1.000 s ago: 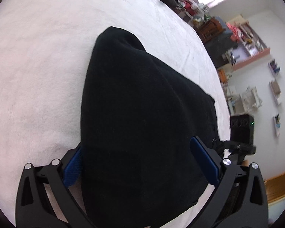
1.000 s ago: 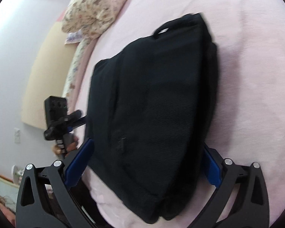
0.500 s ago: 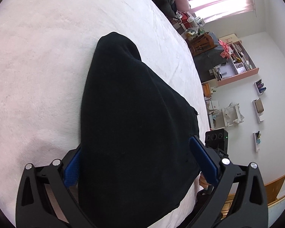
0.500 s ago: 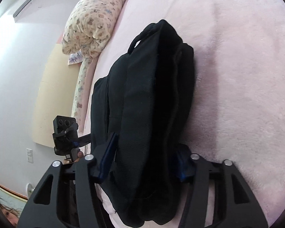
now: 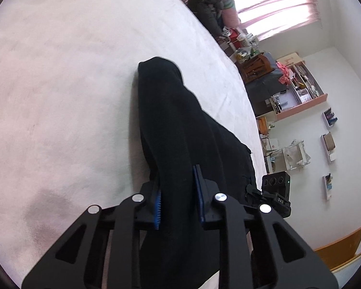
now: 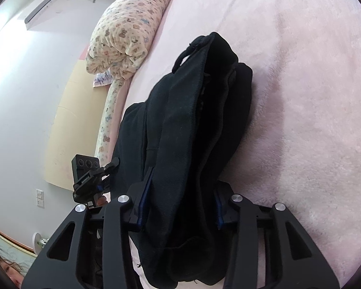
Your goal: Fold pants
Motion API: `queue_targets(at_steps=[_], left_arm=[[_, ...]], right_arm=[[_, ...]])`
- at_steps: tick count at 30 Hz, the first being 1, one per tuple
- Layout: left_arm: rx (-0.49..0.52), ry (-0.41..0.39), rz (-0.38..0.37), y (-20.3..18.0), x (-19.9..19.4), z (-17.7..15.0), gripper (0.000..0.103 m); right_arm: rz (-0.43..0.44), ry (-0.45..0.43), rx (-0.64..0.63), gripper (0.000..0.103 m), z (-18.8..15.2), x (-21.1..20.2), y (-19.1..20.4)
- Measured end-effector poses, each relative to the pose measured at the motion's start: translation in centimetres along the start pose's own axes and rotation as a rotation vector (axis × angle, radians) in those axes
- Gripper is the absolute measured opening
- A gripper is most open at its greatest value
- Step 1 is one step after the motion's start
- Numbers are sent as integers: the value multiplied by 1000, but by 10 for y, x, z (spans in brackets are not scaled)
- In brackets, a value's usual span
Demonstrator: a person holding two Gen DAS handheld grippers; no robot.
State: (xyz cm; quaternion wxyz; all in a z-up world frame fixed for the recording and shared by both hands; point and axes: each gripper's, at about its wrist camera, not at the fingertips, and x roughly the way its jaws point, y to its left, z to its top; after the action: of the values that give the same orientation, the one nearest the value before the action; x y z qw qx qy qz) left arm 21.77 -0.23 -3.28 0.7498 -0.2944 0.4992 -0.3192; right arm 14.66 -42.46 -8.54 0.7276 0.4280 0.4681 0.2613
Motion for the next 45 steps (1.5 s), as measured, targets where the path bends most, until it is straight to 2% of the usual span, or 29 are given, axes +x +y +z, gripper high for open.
queue_targets(at_steps=[4, 8, 13, 18, 25, 31, 35, 36, 38, 40, 41, 43, 45], left_arm=[[24, -42, -36, -8, -6, 0, 20], [59, -85, -41, -19, -12, -2, 19], [86, -147, -56, -30, -17, -3, 19], [120, -184, -55, -46, -16, 13, 19], [170, -209, 16, -73, 5, 55, 19], [150, -193, 66, -63, 44, 71, 20], [159, -159, 193, -45, 78, 71, 20], [145, -150, 209, -36, 84, 69, 21], [125, -158, 194, -23, 85, 64, 29], [119, -158, 239, -18, 83, 62, 49], [117, -164, 259, -17, 80, 61, 52], [122, -211, 307, -16, 64, 60, 56], [148, -289, 398, -21, 40, 60, 64]], right_arm=[[14, -42, -12, 40, 1, -4, 6], [46, -98, -56, 38, 1, -10, 20], [84, -144, -31, 38, 5, -16, 21], [118, -199, -49, 37, 24, -28, 35], [134, -264, -37, 37, 73, -32, 36], [98, -282, -13, 37, 96, -26, 15], [14, -285, 59, 37, 100, -15, -21], [-9, -285, 82, 38, 98, -12, -32], [-7, -277, 112, 41, 93, -9, -44], [-59, -271, 95, 48, 92, -10, -39], [-109, -261, 92, 52, 92, -11, -33], [-160, -266, 89, 55, 90, -19, -28], [-209, -336, 74, 57, 84, -41, -22]])
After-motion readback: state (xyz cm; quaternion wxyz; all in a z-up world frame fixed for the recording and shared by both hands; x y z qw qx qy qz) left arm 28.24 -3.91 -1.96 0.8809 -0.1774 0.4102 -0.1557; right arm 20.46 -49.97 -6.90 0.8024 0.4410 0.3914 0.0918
